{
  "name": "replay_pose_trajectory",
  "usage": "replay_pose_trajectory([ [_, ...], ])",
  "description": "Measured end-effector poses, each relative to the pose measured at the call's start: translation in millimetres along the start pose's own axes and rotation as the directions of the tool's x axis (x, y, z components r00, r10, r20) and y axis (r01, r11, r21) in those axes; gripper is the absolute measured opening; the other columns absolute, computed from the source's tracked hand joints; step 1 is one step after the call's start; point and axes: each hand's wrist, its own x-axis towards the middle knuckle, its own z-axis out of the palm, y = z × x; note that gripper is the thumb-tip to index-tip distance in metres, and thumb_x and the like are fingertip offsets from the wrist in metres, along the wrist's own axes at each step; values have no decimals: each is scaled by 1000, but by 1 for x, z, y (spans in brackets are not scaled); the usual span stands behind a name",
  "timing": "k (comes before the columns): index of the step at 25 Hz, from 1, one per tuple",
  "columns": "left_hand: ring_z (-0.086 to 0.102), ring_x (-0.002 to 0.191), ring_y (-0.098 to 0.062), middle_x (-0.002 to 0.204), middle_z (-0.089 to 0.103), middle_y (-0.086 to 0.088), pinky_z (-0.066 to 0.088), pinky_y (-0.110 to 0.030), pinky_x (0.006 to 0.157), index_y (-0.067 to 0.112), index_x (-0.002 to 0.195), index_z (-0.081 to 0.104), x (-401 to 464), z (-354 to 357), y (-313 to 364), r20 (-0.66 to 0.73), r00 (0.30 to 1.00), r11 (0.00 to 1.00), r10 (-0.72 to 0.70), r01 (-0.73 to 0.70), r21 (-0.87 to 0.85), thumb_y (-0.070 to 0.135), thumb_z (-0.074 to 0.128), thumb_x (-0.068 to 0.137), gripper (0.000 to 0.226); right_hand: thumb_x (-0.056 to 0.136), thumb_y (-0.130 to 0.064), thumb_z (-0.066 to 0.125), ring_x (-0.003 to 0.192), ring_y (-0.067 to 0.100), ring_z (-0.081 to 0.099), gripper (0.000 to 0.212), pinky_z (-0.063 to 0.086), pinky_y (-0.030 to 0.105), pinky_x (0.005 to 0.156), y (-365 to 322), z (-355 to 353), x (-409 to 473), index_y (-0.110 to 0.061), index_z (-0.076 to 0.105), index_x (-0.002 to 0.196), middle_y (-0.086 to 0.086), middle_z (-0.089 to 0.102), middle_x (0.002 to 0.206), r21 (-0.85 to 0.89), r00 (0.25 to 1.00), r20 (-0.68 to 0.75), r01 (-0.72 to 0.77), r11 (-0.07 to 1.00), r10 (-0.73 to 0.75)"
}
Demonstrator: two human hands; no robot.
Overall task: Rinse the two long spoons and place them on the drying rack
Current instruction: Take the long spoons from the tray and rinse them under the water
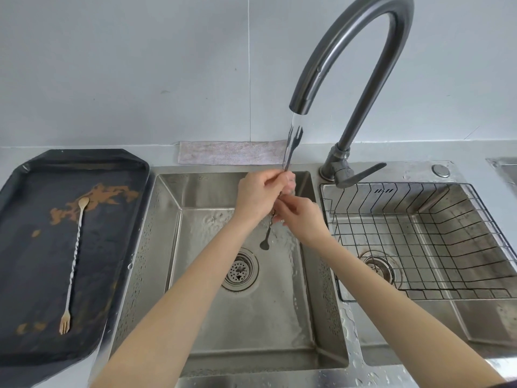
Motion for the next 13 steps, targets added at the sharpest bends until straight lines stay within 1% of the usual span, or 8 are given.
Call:
replay_pose_trajectory([
  [1, 62, 73, 6, 93, 74, 0, 45, -4, 74, 15, 101, 71, -1, 0, 0, 4, 1000, 1000, 10, -10, 29, 25, 52, 90, 24, 94, -19, 49, 45, -19, 53, 29, 38, -1, 52, 4, 1, -1, -20, 61, 67, -1, 65, 68, -17, 1000, -1, -8, 1000, 8],
  [2, 64, 78, 2, 94, 74, -1, 47, -8, 80, 16, 102, 70, -2, 0, -2, 11, 1000, 999, 16, -16, 40, 25, 50, 92, 25, 93, -19, 51, 42, -18, 52, 27, 37, 0, 50, 8, 3, -2, -15, 63, 70, 3, 67, 70, -27, 1000, 3, -20, 999, 20],
  [4, 69, 87, -12, 96, 75, -6, 51, -27, 93, 13, 105, 68, -3, 2, -10, 23, 1000, 1000, -12, 12, -14, 24, 46, 94, 28, 92, -19, 54, 42, -12, 52, 21, 36, 3, 50, 18, 8, -4, -6, 68, 84, 4, 68, 74, -48, 998, 22, -56, 997, 57],
  [6, 69, 92, -19, 98, 74, -8, 50, -37, 95, 12, 106, 67, -4, 5, -21, 32, 998, 996, -62, 64, -63, 23, 42, 95, 29, 91, -18, 55, 51, -7, 56, 18, 38, 6, 55, 27, 14, -8, -7, 69, 95, 1, 68, 78, -73, 994, 52, -91, 993, 95],
  [8, 67, 84, -17, 91, 72, -3, 51, -34, 86, 15, 104, 65, -6, 8, -33, 63, 994, 991, -94, 100, -88, 22, 38, 96, 29, 91, -18, 55, 68, 5, 63, 20, 43, 12, 63, 35, 20, -12, -8, 69, 102, 5, 70, 85, -70, 988, 79, -129, 989, 134],
  [10, 62, 74, -10, 81, 67, 5, 48, -25, 74, 17, 101, 64, -7, 11, -46, 75, 988, 985, -137, 144, -97, 20, 37, 96, 28, 91, -21, 55, 78, 14, 62, 23, 44, 17, 67, 43, 28, -15, -11, 69, 106, 9, 72, 92, -69, 980, 103, -161, 984, 168],
  [11, 60, 74, -10, 79, 65, 7, 47, -24, 73, 16, 102, 65, -7, 12, -53, 66, 984, 981, -165, 171, -92, 20, 38, 95, 28, 92, -24, 55, 82, 16, 63, 24, 45, 19, 71, 46, 31, -16, -12, 69, 107, 9, 73, 97, -77, 976, 114, -176, 981, 184],
  [13, 58, 76, -12, 85, 66, 4, 47, -29, 79, 13, 105, 65, -6, 16, -70, 51, 971, 969, -232, 235, -77, 19, 43, 94, 25, 91, -27, 55, 96, 18, 65, 26, 46, 23, 83, 53, 38, -17, -13, 68, 109, 8, 73, 104, -98, 966, 142, -204, 974, 216],
])
